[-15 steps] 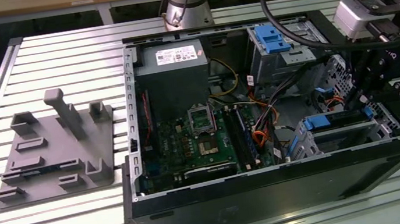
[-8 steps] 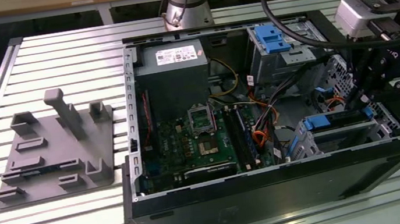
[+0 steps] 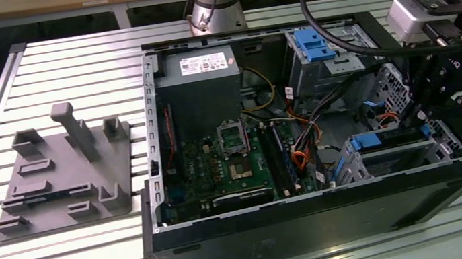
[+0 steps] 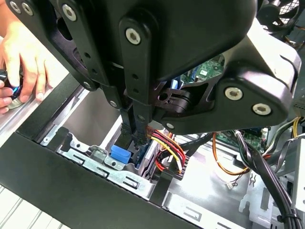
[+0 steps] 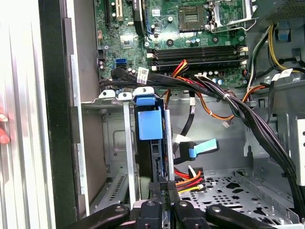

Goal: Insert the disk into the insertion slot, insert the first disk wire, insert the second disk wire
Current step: 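Insert the first disk wire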

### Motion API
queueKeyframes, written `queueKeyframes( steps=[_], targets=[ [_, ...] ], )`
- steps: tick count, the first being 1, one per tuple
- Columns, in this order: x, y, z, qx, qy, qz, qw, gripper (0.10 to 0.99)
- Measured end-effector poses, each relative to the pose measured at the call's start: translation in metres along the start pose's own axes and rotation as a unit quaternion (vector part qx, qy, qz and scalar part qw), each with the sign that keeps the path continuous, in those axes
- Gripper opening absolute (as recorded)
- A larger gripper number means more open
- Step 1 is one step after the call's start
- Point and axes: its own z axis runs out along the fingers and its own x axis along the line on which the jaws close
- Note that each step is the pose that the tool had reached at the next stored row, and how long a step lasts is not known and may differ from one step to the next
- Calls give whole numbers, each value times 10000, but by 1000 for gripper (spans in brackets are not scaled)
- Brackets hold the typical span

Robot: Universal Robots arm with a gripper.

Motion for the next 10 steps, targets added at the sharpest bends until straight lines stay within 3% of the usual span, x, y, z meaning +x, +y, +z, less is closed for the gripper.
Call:
queueKeyframes(
  steps=[10],
  targets=[
    [-1,0,1,0,1,-33,10000,165]
  ],
)
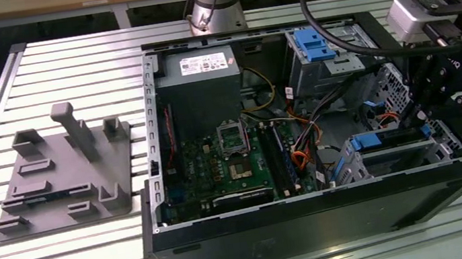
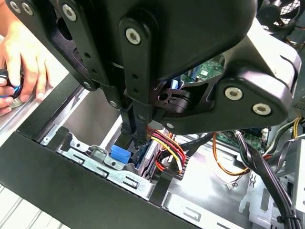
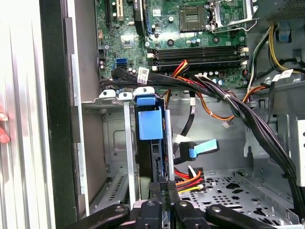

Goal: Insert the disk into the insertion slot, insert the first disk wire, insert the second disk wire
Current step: 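Insert the first disk wire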

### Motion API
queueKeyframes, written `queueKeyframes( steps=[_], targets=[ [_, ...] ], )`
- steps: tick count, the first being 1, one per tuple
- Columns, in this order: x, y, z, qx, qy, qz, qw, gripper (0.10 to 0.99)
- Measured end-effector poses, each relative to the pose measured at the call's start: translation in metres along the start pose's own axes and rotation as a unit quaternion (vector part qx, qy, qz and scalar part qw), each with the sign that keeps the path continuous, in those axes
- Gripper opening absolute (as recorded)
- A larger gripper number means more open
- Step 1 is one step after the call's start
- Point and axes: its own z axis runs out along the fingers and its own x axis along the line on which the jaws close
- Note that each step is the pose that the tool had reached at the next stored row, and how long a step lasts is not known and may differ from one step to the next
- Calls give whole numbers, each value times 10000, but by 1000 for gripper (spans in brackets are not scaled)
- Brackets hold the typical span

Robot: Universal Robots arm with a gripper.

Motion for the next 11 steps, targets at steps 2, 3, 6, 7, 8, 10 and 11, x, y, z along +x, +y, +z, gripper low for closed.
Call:
queueKeyframes(
  steps=[2,3,6,7,8,10,11],
  targets=[
    [0,0,1,0,0,-24,10000,165],
    [0,0,1,0,0,-37,10000,165],
    [0,0,5,0,0,-76,10000,165],
    [0,0,7,0,0,-90,10000,165],
    [0,0,13,0,0,-126,9999,165],
    [0,0,16,0,0,-140,9999,165],
    [0,0,18,0,0,-143,9999,165]
  ],
)
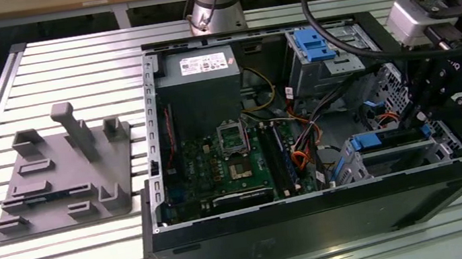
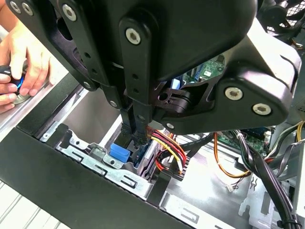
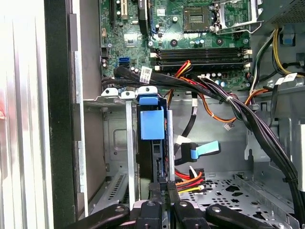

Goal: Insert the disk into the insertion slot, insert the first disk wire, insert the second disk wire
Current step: 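Insert the first disk wire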

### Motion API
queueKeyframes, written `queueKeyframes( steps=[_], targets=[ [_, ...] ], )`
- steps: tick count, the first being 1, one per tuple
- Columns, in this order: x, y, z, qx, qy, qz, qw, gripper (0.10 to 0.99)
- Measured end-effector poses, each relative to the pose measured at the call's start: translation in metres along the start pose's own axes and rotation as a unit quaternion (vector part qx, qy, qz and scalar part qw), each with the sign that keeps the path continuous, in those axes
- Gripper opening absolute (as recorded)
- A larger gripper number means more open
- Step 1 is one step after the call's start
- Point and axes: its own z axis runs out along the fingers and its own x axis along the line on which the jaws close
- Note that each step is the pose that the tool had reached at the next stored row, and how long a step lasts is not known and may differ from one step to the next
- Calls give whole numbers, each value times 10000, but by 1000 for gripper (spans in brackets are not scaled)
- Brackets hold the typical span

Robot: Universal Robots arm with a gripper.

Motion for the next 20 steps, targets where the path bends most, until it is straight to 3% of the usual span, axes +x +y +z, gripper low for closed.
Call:
queueKeyframes(
  steps=[20],
  targets=[
    [2,0,34,0,0,-63,10000,165]
  ],
)
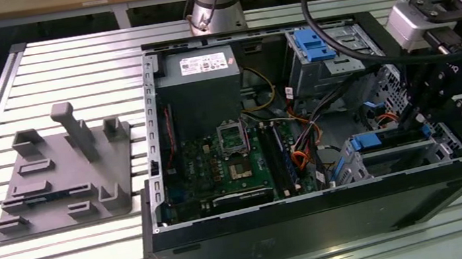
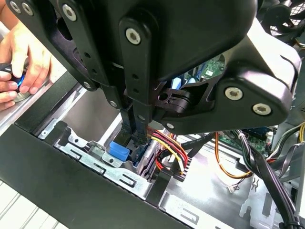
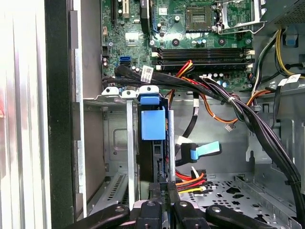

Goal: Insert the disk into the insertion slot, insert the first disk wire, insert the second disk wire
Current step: 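Insert the first disk wire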

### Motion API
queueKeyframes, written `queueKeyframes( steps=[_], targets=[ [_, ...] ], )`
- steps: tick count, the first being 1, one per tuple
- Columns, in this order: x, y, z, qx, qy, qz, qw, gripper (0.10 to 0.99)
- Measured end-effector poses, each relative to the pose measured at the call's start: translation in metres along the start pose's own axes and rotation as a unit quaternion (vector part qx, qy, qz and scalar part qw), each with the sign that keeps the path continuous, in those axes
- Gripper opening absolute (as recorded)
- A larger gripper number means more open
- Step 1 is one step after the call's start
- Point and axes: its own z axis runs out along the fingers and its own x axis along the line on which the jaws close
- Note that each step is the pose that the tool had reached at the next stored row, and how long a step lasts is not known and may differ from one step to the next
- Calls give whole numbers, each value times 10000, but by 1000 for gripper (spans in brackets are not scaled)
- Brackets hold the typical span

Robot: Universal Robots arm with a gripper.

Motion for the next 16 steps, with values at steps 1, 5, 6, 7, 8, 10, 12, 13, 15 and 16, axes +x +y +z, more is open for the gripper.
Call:
queueKeyframes(
  steps=[1,5,6,7,8,10,12,13,15,16],
  targets=[
    [0,0,2,0,0,-4,10000,165],
    [1,0,10,0,0,-16,10000,165],
    [1,0,12,0,0,-19,10000,165],
    [1,0,13,0,0,-22,10000,165],
    [2,0,15,0,0,-24,10000,165],
    [2,0,20,0,0,-29,10000,165],
    [2,0,24,0,0,-35,10000,165],
    [2,0,27,0,0,-40,10000,165],
    [2,0,30,0,0,-51,10000,165],
    [2,0,32,0,0,-57,10000,165]
  ],
)
